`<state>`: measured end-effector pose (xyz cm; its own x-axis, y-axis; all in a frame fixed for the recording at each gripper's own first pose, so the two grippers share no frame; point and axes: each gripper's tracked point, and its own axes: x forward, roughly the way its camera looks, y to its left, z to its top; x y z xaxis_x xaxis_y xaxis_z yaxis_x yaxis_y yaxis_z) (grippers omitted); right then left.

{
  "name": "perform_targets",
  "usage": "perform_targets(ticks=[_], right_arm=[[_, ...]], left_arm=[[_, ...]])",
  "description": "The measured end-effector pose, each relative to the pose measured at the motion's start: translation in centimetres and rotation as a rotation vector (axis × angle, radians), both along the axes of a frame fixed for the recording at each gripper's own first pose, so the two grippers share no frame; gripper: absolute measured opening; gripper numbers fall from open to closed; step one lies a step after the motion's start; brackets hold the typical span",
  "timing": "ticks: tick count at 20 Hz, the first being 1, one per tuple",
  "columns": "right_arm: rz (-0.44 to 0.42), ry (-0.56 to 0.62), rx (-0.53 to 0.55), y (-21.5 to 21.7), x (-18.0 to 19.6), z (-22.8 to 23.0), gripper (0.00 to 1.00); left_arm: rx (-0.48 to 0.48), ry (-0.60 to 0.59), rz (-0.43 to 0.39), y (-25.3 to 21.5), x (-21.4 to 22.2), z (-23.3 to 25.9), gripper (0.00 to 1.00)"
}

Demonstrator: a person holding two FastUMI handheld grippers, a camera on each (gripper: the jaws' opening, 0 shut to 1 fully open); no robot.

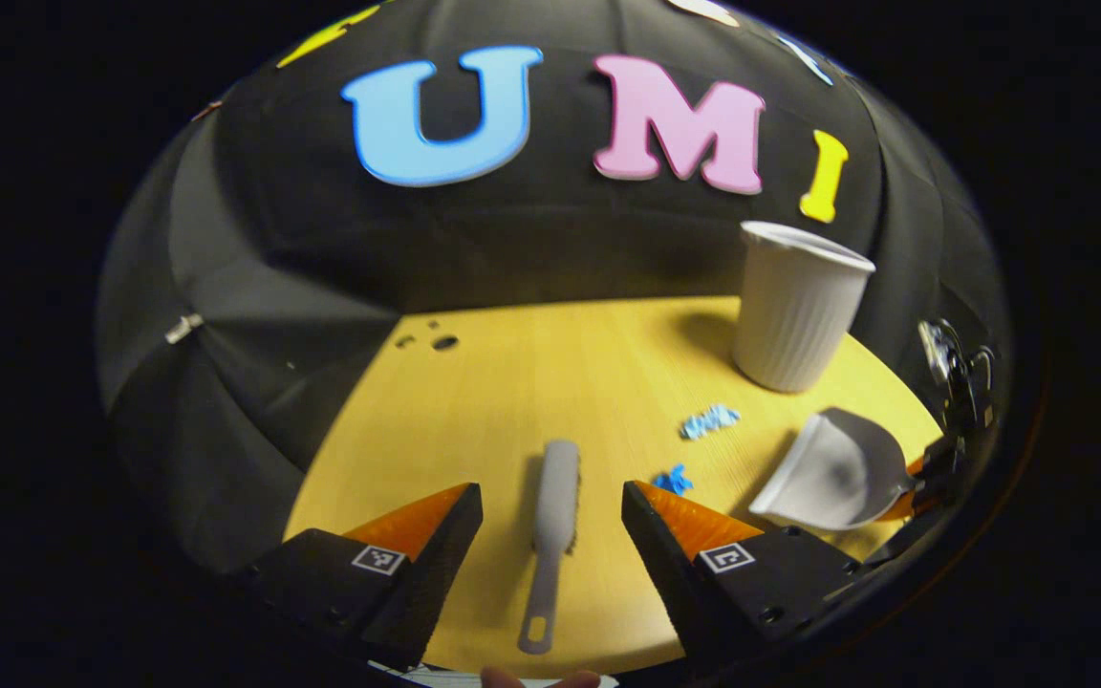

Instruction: Pick up the small broom and dustpan from the desktop, sweep the trash into the dustpan with the broom, and then empty the trash into the garbage bin.

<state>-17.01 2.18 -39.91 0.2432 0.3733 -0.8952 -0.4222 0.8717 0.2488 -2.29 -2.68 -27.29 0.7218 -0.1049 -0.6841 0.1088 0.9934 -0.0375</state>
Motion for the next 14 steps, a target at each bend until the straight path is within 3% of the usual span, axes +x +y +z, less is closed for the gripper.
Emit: perform_targets(ticks=[5, 14], right_arm=[[-0.017, -0.004, 0.003, -0.4, -0.1, -0.1, 0.35], [-0.046, 0.012, -0.010, -1.2, -0.5, -0.6, 0.35]], left_arm=[[-0.040, 0.282, -0.025, 0.2, -1.6, -7.4, 0.92], [0.029, 0.463, -0.052, 1.4, -1.1, -12.8, 0.82]])
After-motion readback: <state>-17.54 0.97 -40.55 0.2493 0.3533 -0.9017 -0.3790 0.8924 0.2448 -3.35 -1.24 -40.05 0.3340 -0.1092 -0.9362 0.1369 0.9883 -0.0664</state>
